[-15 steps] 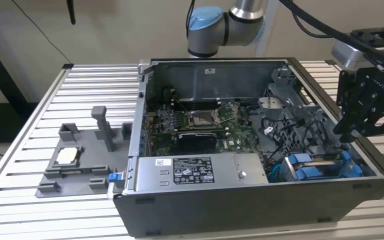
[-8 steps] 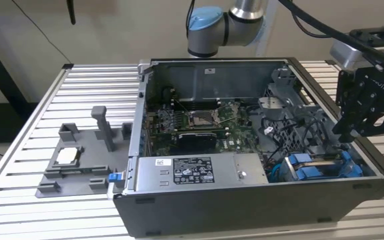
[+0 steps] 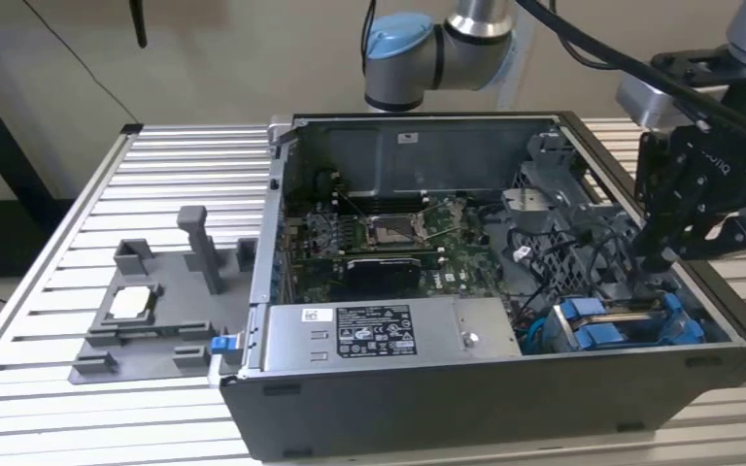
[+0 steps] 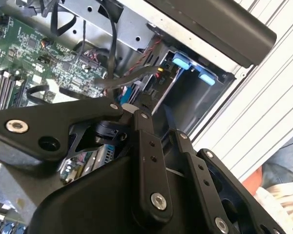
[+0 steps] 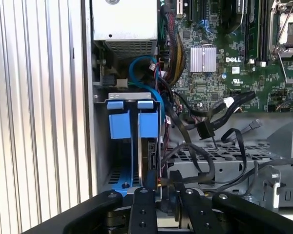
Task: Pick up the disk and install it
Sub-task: 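Insert the disk into the insertion slot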
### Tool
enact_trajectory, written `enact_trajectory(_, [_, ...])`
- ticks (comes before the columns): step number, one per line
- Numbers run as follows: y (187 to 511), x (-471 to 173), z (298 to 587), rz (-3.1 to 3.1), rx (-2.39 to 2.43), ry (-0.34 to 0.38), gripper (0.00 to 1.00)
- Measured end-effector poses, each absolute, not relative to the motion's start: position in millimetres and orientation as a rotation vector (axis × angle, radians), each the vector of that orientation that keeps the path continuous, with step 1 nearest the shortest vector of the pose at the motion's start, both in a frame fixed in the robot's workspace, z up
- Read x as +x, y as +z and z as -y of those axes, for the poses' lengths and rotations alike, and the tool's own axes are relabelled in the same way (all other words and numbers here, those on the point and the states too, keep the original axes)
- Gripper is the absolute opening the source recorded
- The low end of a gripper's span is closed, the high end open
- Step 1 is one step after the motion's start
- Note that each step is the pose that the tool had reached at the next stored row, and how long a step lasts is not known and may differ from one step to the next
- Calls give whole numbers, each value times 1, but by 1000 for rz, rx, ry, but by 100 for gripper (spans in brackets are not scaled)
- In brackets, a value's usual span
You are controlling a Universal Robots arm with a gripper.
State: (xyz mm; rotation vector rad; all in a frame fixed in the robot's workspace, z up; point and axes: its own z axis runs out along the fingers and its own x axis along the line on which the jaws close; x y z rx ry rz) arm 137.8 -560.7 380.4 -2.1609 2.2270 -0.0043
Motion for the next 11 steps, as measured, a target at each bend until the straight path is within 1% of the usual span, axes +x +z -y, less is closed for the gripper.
enact_trajectory(11, [387, 126, 552, -2225, -2146, -22, 27])
